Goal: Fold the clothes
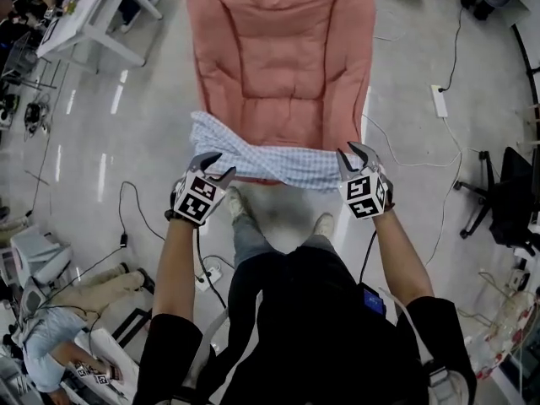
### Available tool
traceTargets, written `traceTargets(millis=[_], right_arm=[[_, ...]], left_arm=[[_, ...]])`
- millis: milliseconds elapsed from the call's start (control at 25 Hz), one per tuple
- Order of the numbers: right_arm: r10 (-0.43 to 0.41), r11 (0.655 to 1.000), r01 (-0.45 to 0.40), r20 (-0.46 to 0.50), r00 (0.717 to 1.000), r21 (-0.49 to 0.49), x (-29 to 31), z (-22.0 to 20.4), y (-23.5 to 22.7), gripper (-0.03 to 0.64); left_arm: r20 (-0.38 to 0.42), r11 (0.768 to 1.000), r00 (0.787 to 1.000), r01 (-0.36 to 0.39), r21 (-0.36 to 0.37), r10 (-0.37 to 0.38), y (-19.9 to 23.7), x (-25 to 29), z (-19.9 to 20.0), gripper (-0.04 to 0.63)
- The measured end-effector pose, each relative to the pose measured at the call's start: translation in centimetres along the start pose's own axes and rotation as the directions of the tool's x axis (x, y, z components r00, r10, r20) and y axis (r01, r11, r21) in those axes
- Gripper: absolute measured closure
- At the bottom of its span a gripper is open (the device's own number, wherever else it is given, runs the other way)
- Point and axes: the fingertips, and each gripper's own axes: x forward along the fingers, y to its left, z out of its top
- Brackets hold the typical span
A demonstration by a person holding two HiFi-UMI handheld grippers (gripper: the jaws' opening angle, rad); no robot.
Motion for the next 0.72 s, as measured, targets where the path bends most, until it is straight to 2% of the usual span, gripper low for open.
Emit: traceTargets(millis=[160,400,520,720], right_arm=[[0.013,1.000,-0.012,-0.053,0.998,0.022,4.8,1.8,4.4,0.505],[0.027,0.998,-0.016,-0.172,0.985,0.065,13.2,4.8,13.0,0.512],[0.024,0.997,-0.008,-0.220,0.975,0.077,15.9,6.2,15.7,0.512],[0.003,0.993,0.025,-0.239,0.971,0.115,19.5,9.8,18.2,0.515]], left_arm=[[-0.033,0.999,0.999,0.037,0.037,-0.036,6.0,1.2,-3.7,0.403],[-0.042,0.987,0.989,0.142,0.073,-0.140,17.2,4.6,-9.1,0.413],[-0.045,0.979,0.981,0.193,0.071,-0.190,20.8,6.0,-11.0,0.420],[-0.069,0.965,0.968,0.247,0.082,-0.242,26.4,8.7,-13.7,0.434]])
